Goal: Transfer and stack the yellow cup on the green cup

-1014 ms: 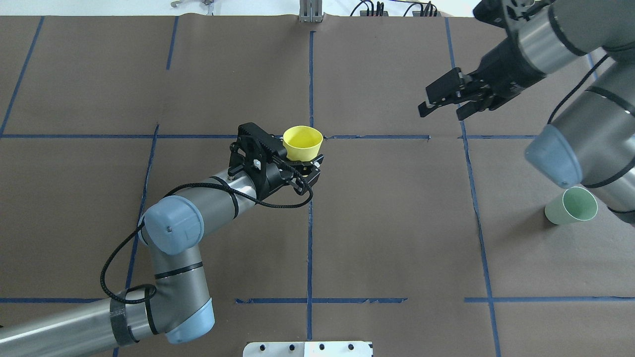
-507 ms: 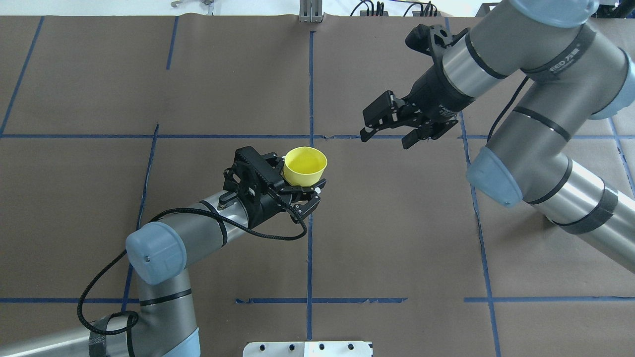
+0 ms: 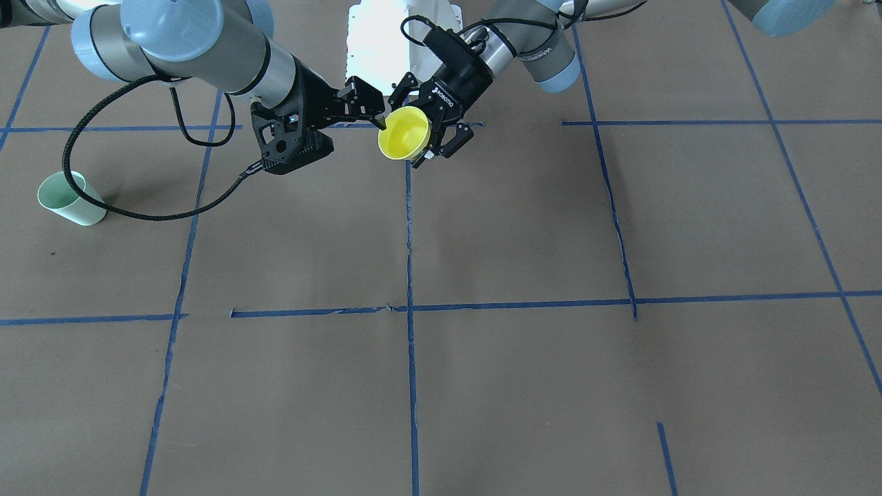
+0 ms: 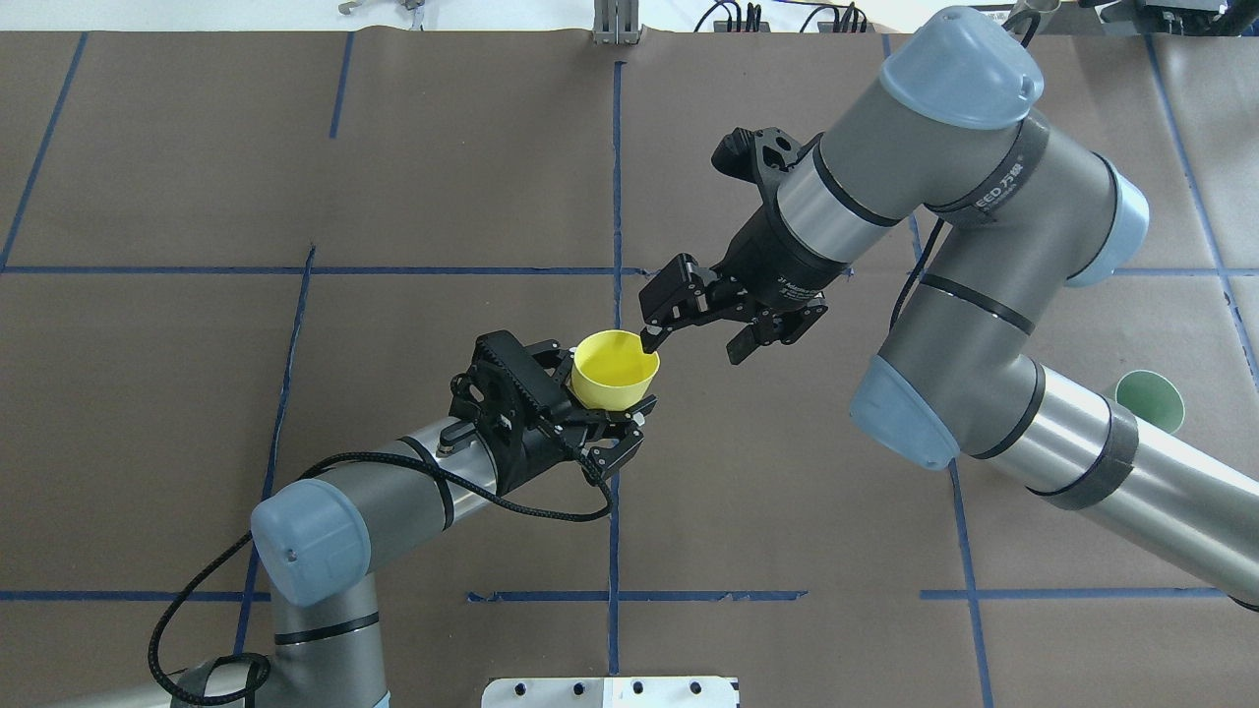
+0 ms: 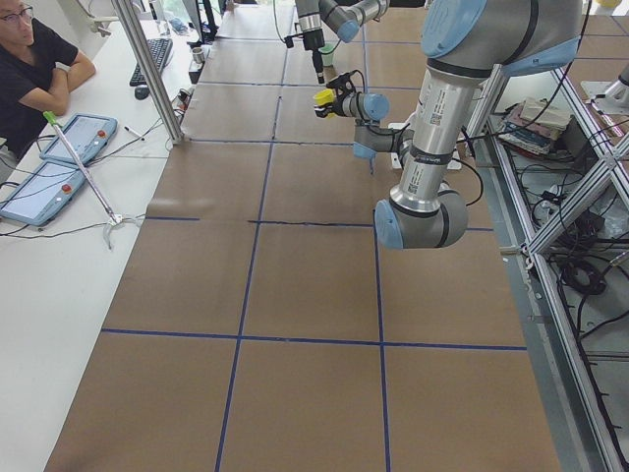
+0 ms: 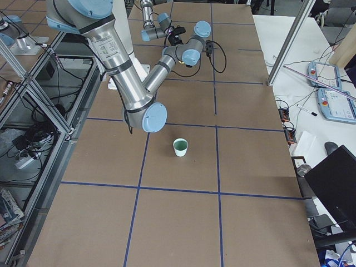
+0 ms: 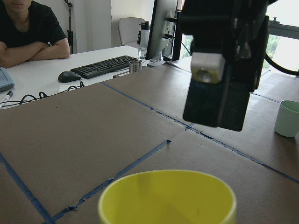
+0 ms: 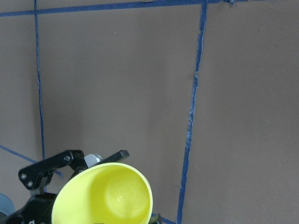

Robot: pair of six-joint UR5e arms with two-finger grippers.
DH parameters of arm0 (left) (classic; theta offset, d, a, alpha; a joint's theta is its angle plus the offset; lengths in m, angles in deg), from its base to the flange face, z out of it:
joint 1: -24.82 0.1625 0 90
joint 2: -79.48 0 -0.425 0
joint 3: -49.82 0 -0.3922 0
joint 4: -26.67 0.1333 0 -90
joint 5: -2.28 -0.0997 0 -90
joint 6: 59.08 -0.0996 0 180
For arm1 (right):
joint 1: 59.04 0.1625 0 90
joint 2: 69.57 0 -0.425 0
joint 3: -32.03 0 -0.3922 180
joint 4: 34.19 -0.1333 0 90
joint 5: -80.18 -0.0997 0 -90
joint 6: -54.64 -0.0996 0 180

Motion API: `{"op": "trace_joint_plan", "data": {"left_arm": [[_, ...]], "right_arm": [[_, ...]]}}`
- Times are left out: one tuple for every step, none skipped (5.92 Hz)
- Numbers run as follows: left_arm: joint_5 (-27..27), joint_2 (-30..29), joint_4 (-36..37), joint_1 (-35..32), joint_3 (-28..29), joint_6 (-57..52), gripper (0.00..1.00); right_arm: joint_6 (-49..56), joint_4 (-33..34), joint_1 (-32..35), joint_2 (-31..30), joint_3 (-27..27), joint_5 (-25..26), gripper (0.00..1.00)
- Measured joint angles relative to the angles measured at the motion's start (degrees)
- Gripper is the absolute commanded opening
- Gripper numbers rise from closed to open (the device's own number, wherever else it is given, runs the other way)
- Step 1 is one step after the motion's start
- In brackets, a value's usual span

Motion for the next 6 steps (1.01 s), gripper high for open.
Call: {"op": "trace_joint_plan", "data": {"left_arm": [[-0.02, 0.02, -0.75, 0.57, 0.01, 0.3, 0.17], [-0.02, 0.0, -1.62, 1.15, 0.02, 0.64, 0.18], [-0.02, -0.18, -2.01, 1.42, 0.01, 0.76, 0.23], [-0.02, -0.35, -2.08, 1.63, -0.01, 0.79, 0.23], [-0.05, -0.45, -2.07, 1.87, -0.01, 0.77, 0.23], [-0.09, -0.51, -2.06, 1.98, 0.01, 0.76, 0.23]], "right_arm": [[0.08, -0.03, -0.4, 0.11, -0.25, 0.23, 1.0], [0.08, -0.1, -0.55, 0.29, -0.66, 0.47, 0.99], [0.02, -0.15, -0.97, 0.45, -0.98, 0.59, 0.99], [-0.15, -0.2, -1.81, 0.47, -1.05, 0.6, 0.99], [-0.41, -0.24, -2.55, 0.46, -0.94, 0.54, 0.98], [-0.51, -0.26, -2.97, 0.32, -0.68, 0.51, 0.83]]}}
